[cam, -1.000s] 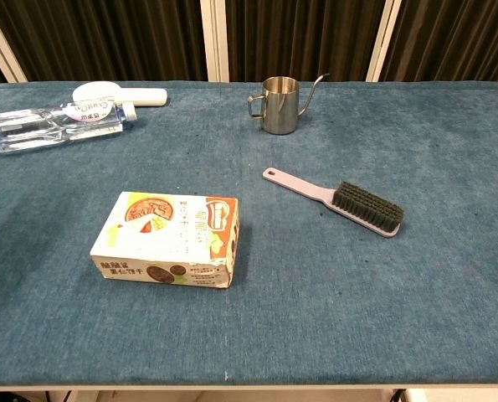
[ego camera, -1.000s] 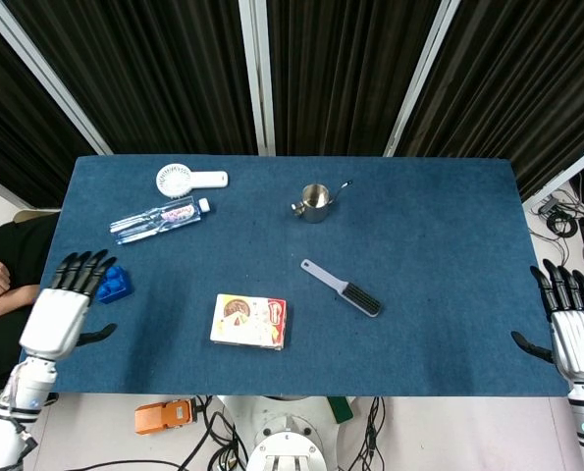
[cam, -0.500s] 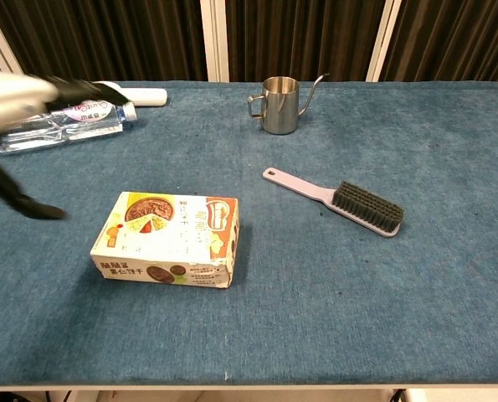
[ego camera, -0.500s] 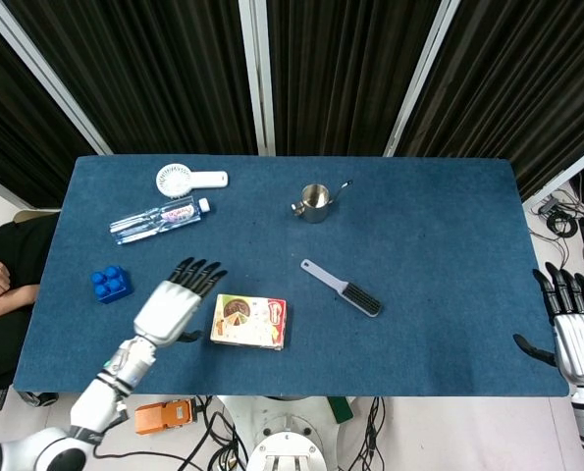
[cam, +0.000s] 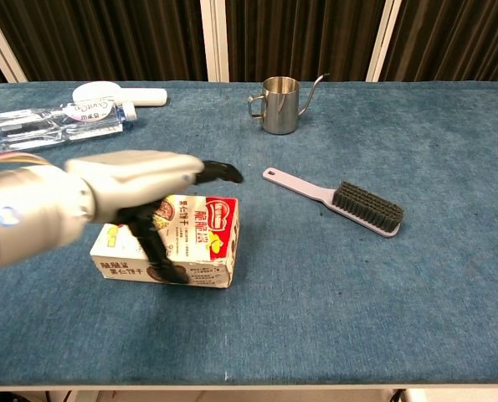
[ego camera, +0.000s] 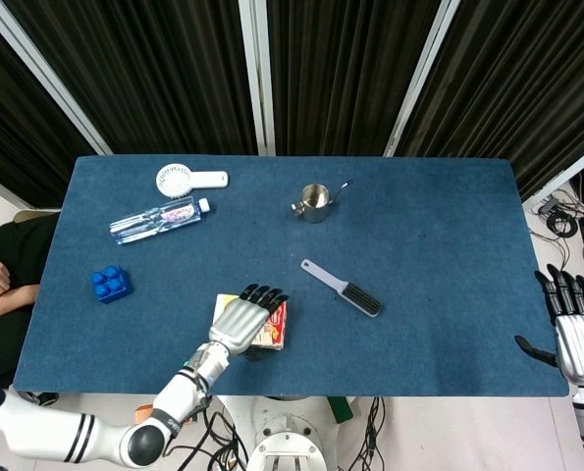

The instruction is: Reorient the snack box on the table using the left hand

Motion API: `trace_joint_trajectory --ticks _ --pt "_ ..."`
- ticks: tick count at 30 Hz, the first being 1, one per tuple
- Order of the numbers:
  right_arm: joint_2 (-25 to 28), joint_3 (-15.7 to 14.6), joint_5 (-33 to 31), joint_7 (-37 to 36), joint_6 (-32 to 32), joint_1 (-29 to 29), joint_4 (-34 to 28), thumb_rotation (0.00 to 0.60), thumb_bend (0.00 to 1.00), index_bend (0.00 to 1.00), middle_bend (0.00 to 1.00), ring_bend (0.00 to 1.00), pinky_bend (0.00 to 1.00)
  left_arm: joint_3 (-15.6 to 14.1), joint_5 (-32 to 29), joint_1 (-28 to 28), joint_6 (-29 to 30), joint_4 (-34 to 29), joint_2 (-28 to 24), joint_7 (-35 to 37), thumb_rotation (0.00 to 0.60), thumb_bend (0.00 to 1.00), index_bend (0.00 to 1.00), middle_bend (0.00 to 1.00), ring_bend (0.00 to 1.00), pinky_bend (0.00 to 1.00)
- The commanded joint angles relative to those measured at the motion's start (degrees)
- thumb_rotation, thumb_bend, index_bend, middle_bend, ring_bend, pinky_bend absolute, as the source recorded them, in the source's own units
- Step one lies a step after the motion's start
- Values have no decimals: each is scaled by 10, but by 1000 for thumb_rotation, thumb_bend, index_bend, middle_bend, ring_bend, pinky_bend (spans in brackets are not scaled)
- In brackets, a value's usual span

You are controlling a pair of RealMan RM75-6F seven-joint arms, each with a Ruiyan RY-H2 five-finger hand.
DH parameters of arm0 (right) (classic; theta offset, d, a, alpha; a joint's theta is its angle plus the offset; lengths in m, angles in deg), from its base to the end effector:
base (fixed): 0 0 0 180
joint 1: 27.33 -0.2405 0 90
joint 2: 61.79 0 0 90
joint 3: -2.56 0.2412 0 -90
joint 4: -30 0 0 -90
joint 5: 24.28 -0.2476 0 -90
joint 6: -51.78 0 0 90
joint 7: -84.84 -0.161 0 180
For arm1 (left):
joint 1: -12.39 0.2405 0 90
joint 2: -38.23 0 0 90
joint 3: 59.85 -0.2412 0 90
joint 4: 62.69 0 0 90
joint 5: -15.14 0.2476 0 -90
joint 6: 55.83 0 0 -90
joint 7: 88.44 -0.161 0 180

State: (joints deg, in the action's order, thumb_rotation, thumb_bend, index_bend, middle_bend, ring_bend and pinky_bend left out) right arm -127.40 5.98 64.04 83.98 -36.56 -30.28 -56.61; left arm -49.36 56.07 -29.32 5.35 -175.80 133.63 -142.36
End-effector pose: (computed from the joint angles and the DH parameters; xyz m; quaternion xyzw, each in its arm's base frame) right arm -0.3278 -0.1927 0.1283 0.5960 -0.3516 0.3894 0.6079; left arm -0.0331 0.2344 -0.0964 -0.7928 -0.4282 -0.2927 0.3200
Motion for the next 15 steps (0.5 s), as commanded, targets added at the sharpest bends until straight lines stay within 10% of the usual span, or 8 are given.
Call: trace_joint_trajectory --ticks 1,15 --pt "-1 0 -2 -1 2 0 2 600 219 0 43 0 0 14 -52 -37 28 10 34 -23 600 20 82 49 0 0" --pt "-4 2 -10 -11 15 -5 14 600 219 0 43 0 0 18 -143 -90 108 40 74 -54 600 20 91 129 57 0"
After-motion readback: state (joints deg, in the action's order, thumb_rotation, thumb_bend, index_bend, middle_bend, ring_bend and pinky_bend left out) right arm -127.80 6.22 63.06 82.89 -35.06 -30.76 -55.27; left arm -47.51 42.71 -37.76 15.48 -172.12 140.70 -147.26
